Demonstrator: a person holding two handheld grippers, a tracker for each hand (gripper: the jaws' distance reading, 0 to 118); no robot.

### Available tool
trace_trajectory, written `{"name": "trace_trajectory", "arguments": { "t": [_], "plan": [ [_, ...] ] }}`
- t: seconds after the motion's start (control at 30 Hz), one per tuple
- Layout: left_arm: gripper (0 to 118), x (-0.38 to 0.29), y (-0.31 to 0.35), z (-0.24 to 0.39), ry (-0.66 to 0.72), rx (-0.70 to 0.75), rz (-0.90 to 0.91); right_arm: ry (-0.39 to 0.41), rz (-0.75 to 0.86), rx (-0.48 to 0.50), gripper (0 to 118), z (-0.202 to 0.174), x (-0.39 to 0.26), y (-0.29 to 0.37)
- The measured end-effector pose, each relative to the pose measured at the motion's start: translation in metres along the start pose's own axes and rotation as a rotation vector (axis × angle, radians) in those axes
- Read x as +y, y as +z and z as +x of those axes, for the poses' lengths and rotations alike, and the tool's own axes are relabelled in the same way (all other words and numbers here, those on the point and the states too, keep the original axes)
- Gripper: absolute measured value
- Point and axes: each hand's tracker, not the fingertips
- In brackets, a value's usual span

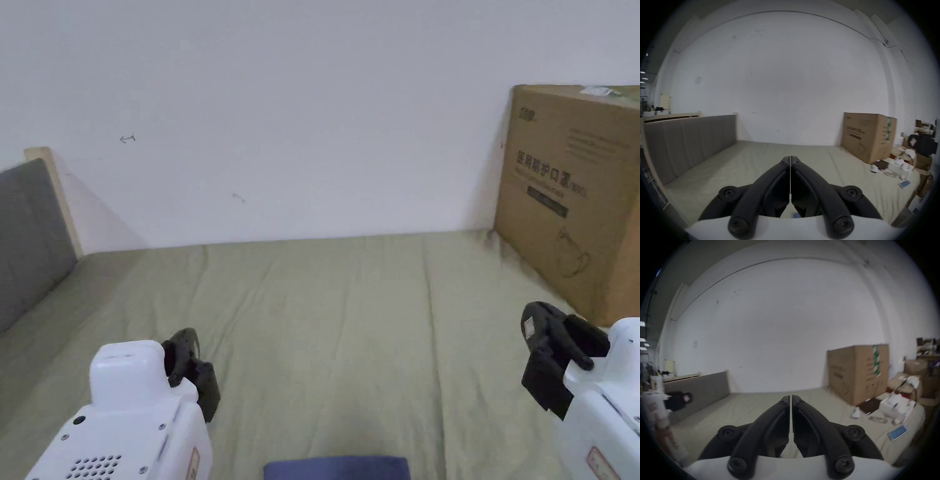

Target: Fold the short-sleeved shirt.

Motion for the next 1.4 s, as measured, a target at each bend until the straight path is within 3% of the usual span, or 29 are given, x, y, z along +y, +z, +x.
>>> {"name": "trace_trajectory", "arguments": {
  "t": [0.17,0.37,0.57,0.67,0.77,0.83,0.87,0.97,1.13,1.23,1.27,1.33,1.4],
  "plan": [
    [0,-0.02,0.015,-0.007,-0.066,0.057,0.054,0.029,-0.037,-0.11,3,0.0,-0.028,-0.003],
    [0,-0.021,0.022,-0.007,-0.062,0.067,0.057,0.033,-0.048,-0.124,3,0.002,-0.029,0.006],
    [0,-0.021,0.024,-0.006,-0.064,0.068,0.053,0.027,-0.037,-0.12,3,0.002,-0.026,0.007],
    [0,-0.02,0.025,-0.006,-0.069,0.076,0.051,-0.019,-0.059,-0.122,3,0.005,-0.028,0.005],
    [0,-0.012,0.026,-0.013,-0.047,0.055,0.032,-0.068,-0.11,-0.04,3,0.007,-0.028,-0.001],
    [0,-0.008,0.029,-0.02,-0.05,0.045,0.006,-0.096,-0.225,0.131,3,0.008,-0.032,-0.013],
    [0,-0.009,0.028,-0.024,-0.033,0.006,-0.038,-0.124,-0.368,0.256,3,0.007,-0.041,-0.03],
    [0,-0.018,0.027,-0.035,0.015,-0.033,-0.133,-0.214,-0.905,0.405,3,-0.007,-0.097,-0.094],
    [0,-0.043,0.021,-0.044,0.01,-0.023,-0.218,-0.196,-1.131,0.343,3,-0.015,-0.192,-0.135],
    [0,-0.055,0.012,-0.049,0.033,-0.073,-0.304,-0.302,-1.243,0.339,3,-0.009,-0.225,-0.152],
    [0,-0.059,0.005,-0.052,0.05,-0.108,-0.339,-0.298,-1.267,0.341,3,-0.009,-0.233,-0.156],
    [0,-0.069,-0.012,-0.061,0.137,-0.226,-0.439,-0.289,-1.275,0.342,3,-0.007,-0.242,-0.164],
    [0,-0.085,-0.04,-0.078,0.342,-0.388,-0.593,-0.306,-1.292,0.337,3,-0.004,-0.241,-0.165]
  ]
}}
